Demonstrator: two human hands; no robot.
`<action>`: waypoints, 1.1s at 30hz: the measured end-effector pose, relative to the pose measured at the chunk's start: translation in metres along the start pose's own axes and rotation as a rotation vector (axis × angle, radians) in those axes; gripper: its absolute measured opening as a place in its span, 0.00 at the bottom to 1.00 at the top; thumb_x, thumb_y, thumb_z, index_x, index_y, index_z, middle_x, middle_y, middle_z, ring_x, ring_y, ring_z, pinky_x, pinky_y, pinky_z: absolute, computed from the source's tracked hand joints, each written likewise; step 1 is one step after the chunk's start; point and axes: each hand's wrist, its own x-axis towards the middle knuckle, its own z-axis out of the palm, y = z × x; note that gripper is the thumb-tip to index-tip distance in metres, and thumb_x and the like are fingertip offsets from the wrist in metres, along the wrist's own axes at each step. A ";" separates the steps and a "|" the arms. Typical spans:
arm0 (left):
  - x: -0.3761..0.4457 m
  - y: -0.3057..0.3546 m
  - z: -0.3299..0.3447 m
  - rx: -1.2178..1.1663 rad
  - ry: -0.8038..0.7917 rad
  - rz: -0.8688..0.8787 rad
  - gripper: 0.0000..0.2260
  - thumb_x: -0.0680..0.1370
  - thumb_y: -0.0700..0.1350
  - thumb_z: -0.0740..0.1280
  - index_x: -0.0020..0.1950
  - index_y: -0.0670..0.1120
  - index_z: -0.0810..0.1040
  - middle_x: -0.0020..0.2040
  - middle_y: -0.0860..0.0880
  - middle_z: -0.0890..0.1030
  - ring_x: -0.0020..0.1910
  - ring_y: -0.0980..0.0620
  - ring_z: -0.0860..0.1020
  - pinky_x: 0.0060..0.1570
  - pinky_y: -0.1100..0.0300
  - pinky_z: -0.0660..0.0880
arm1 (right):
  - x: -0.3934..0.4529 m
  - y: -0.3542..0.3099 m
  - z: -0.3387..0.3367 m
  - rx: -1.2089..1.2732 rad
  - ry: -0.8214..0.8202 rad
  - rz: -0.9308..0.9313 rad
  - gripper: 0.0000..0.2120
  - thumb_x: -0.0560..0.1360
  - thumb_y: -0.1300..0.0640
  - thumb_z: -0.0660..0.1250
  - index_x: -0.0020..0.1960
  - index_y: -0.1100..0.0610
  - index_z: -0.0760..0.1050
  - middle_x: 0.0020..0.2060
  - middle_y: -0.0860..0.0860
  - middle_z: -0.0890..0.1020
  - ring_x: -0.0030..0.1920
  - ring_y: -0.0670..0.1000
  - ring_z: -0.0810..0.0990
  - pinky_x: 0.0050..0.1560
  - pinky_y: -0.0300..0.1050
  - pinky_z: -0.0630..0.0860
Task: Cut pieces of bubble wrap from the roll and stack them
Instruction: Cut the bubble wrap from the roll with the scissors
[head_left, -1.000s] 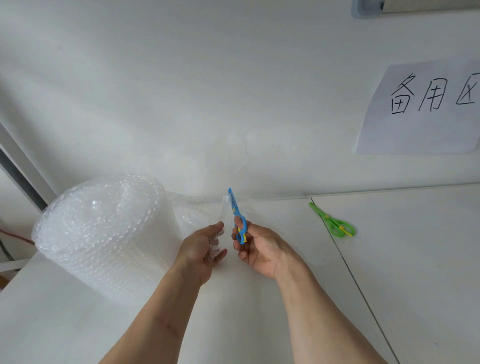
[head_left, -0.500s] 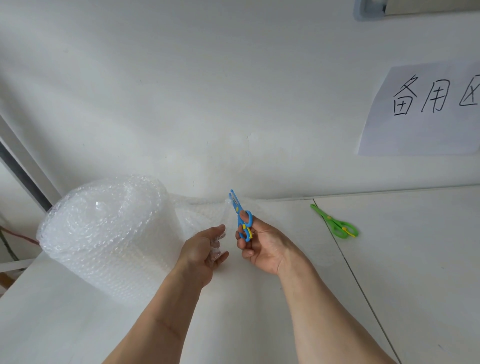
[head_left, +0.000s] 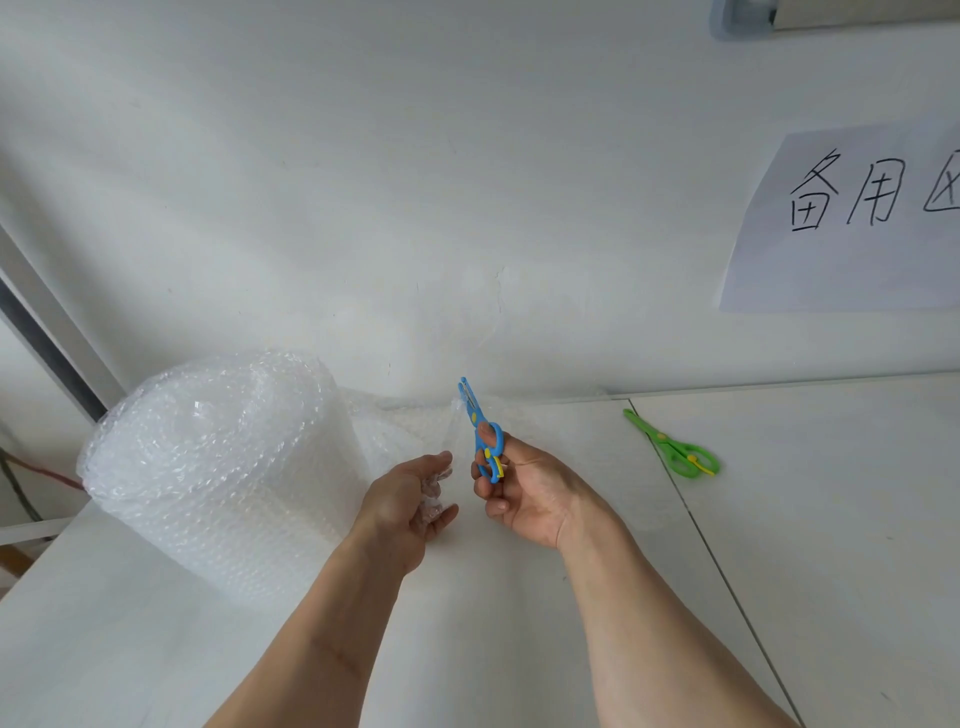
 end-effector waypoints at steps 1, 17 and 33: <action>0.000 0.000 0.000 0.002 0.000 -0.003 0.06 0.74 0.42 0.73 0.46 0.40 0.80 0.42 0.47 0.72 0.36 0.52 0.70 0.48 0.53 0.79 | 0.000 0.000 0.000 -0.003 0.000 0.010 0.18 0.65 0.44 0.76 0.40 0.55 0.74 0.32 0.50 0.76 0.29 0.47 0.72 0.24 0.37 0.60; -0.002 0.002 -0.003 0.009 0.007 -0.013 0.05 0.74 0.41 0.72 0.46 0.41 0.80 0.42 0.46 0.73 0.37 0.51 0.71 0.48 0.52 0.79 | 0.001 -0.002 0.001 0.036 -0.028 0.027 0.18 0.67 0.42 0.74 0.38 0.56 0.74 0.32 0.50 0.75 0.29 0.47 0.72 0.24 0.37 0.61; -0.003 0.005 -0.007 0.019 0.032 0.006 0.04 0.73 0.41 0.72 0.44 0.42 0.79 0.45 0.46 0.73 0.40 0.51 0.72 0.47 0.52 0.79 | 0.006 0.002 -0.005 0.077 0.036 -0.025 0.18 0.64 0.45 0.77 0.39 0.55 0.73 0.31 0.50 0.74 0.27 0.46 0.71 0.25 0.37 0.61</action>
